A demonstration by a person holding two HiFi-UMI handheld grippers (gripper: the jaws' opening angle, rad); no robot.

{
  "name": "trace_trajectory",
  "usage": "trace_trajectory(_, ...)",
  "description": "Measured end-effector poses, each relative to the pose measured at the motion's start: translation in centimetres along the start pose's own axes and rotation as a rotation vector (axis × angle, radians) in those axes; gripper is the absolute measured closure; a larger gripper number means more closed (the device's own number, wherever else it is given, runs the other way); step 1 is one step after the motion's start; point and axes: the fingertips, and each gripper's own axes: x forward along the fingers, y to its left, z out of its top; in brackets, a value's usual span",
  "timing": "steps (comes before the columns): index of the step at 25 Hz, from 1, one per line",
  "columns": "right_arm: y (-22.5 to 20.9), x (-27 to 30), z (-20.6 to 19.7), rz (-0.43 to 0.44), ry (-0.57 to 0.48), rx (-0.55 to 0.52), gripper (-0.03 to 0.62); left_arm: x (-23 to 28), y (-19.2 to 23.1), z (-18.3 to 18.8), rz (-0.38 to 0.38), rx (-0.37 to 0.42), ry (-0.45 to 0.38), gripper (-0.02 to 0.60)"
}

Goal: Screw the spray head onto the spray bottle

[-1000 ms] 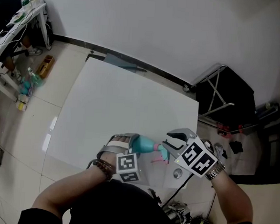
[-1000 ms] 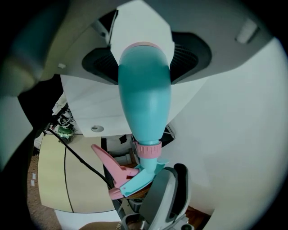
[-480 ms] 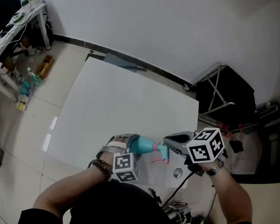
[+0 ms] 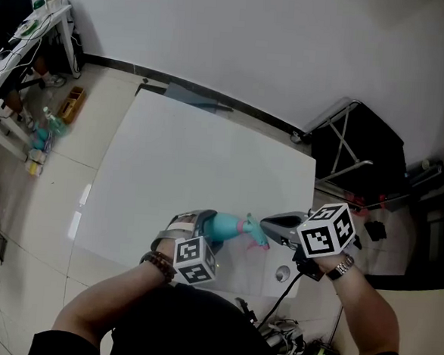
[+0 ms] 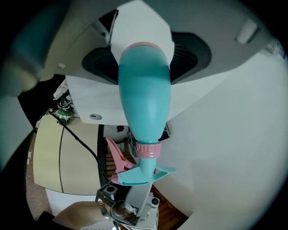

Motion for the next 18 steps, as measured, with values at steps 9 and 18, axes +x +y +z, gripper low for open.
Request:
trace_trajectory(9, 0.7, 0.4, -1.9, 0.012, 0.081, -0.043, 0.600, 0.3, 0.5, -1.2, -0.002, -0.052, 0.033, 0.199)
trace_trajectory(18, 4.0, 1.2, -1.1, 0.097, 0.107, -0.132, 0.602, 0.9, -0.6, -1.4, -0.010, 0.057, 0.075, 0.199)
